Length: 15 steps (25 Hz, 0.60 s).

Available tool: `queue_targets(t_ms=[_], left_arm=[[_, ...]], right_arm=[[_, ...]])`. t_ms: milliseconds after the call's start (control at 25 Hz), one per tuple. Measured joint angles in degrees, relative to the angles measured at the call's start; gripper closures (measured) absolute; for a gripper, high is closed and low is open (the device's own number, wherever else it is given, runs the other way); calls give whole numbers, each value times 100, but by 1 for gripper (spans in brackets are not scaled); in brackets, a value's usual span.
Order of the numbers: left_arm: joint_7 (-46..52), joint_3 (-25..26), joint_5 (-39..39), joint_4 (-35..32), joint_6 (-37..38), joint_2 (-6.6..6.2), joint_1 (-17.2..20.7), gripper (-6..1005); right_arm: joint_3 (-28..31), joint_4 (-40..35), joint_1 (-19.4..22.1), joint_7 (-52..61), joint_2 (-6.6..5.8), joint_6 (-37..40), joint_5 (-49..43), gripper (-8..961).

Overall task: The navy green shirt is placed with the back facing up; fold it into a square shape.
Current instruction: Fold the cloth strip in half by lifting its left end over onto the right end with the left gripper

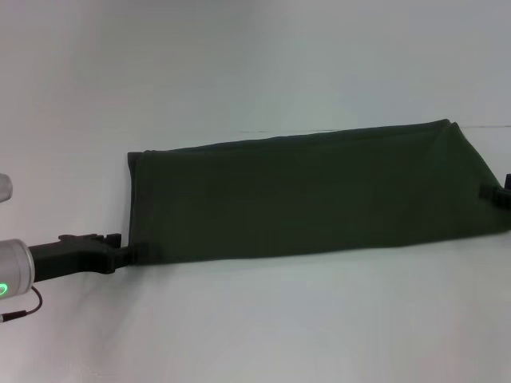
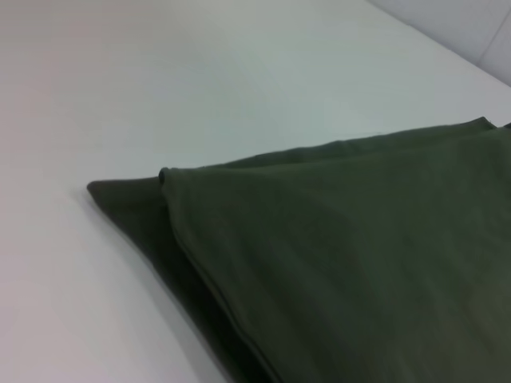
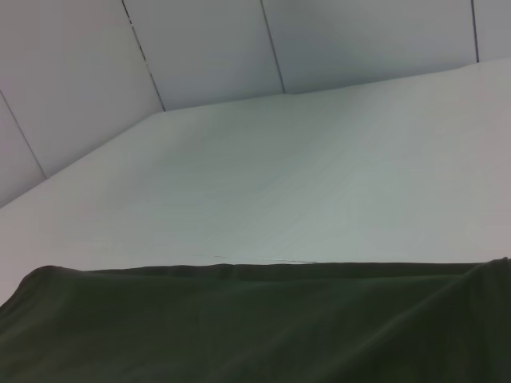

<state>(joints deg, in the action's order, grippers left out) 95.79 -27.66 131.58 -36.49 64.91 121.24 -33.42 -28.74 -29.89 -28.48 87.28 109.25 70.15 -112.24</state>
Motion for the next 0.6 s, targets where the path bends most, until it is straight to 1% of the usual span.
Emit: queue_targets(t_ms=[240, 600], left_arm=[[71, -40, 61, 101, -60, 33, 9, 409], [155, -151, 79, 211, -103, 42, 0, 409]], right_arm=[[0, 5, -2, -13, 0, 0, 0, 243], [0, -1, -17, -27, 27, 5, -77, 243]])
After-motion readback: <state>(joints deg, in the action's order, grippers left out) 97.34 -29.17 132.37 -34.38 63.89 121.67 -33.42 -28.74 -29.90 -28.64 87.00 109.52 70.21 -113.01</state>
